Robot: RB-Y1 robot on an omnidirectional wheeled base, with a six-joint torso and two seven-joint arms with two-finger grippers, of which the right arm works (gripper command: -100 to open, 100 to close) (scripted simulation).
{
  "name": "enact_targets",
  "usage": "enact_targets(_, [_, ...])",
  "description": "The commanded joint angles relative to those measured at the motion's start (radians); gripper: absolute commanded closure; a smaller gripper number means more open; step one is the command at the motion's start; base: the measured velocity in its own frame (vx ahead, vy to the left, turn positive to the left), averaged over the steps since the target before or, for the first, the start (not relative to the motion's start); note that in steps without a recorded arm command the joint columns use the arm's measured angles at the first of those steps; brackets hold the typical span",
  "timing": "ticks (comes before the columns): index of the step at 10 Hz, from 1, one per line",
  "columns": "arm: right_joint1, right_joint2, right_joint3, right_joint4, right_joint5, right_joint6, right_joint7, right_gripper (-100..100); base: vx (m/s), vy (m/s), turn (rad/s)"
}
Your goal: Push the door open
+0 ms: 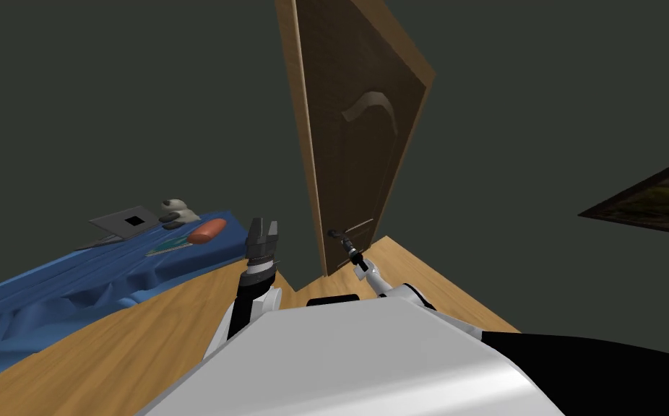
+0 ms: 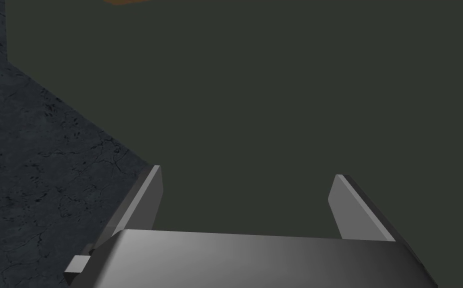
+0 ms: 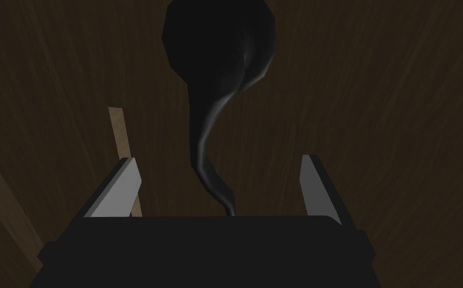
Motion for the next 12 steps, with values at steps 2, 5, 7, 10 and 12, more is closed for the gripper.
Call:
enact_targets(2, [0.008, 0.035, 0.000, -0.010, -0.002, 0.009, 0.019, -100, 0.212, 0.032, -0.006])
enact_targets(5, [0.015, 0.026, 0.004, -0.027, 0.001, 0.016, 0.011, 100, 0.016, 0.001, -0.001])
enact_targets(7, [0.015, 0.026, 0.004, -0.027, 0.001, 0.016, 0.011, 100, -0.019, -0.007, -0.002])
enact_targets(10, [0.019, 0.017, 0.014, -0.027, -0.005, 0.020, 0.009, 100, -0.008, -0.041, 0.030])
enact_targets(12, [0.020, 0.009, 0.031, -0.032, -0.013, 0.021, 0.008, 100, -0.049, -0.194, 0.129])
